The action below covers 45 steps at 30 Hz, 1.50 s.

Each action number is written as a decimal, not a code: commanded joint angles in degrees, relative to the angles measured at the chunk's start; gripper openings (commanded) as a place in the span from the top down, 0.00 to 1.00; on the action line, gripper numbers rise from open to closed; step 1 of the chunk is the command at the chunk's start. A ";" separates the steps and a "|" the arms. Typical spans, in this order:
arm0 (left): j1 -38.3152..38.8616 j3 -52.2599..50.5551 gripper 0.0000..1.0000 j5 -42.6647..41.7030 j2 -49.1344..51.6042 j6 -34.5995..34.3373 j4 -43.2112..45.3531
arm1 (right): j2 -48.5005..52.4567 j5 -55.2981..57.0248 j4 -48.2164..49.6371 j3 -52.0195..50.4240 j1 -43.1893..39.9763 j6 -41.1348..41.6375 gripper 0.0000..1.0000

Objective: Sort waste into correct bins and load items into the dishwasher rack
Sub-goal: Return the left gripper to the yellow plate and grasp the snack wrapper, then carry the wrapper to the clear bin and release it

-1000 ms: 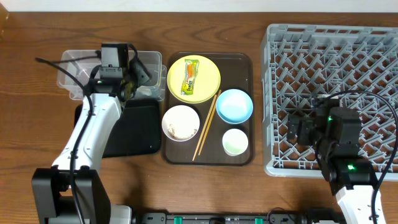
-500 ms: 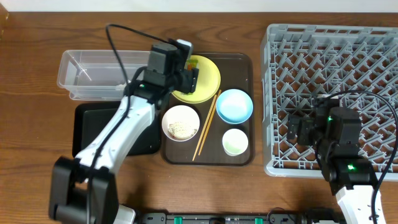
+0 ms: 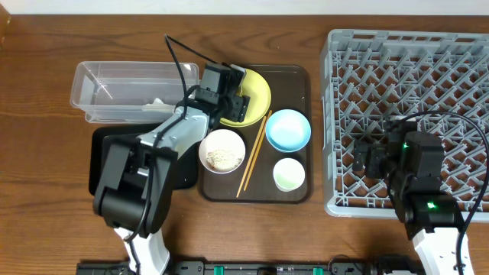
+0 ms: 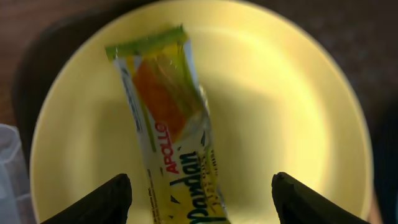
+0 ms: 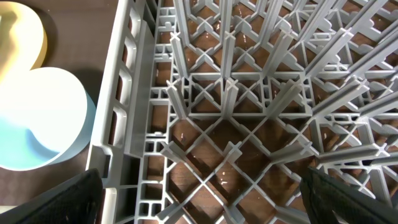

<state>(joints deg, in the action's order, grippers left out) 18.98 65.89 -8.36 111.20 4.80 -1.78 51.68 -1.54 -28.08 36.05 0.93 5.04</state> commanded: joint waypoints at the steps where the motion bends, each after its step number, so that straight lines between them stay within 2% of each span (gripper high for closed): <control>1: -0.02 0.68 0.25 1.90 1.70 0.94 0.39 | -0.28 -0.22 -0.04 1.29 -0.63 0.50 0.01; 8: 0.02 0.68 0.27 1.95 3.82 0.48 -0.35 | -0.28 -0.22 -0.04 1.29 -0.63 0.50 0.01; 12: 0.02 0.68 0.44 1.95 3.96 0.48 -1.40 | -0.28 -0.22 -0.04 1.29 -0.63 0.50 0.01; 19: 0.02 0.68 0.87 1.90 3.96 0.48 -3.61 | -0.28 -0.22 -0.07 1.29 -0.63 0.50 0.01; 21: 0.02 0.68 0.94 1.88 3.69 0.48 -3.96 | -0.28 -0.24 -0.04 1.29 -0.63 0.50 0.01; 25: 0.02 0.68 0.94 1.68 1.18 0.28 -4.17 | -0.28 -0.22 -0.04 1.29 -0.63 0.50 0.01; 33: -0.13 0.68 0.94 1.79 -11.10 -1.53 -6.67 | -0.28 -0.22 -0.02 1.29 -0.63 0.50 0.01; 37: -2.19 0.68 0.94 6.51 -15.91 -11.17 -8.68 | -0.28 -0.22 -0.04 1.29 -0.63 0.50 0.01; 39: -4.37 0.68 0.94 8.92 -17.05 -19.61 -10.43 | -0.28 -0.22 -0.04 1.29 -0.63 0.50 0.01; 45: -12.46 0.68 0.94 9.07 -17.22 -47.36 -16.44 | -0.28 -0.24 -0.07 1.29 -0.63 0.50 0.01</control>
<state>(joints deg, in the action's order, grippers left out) 9.39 66.46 -1.13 93.65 -24.23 -17.08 51.68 -1.54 -28.08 36.05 0.93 5.04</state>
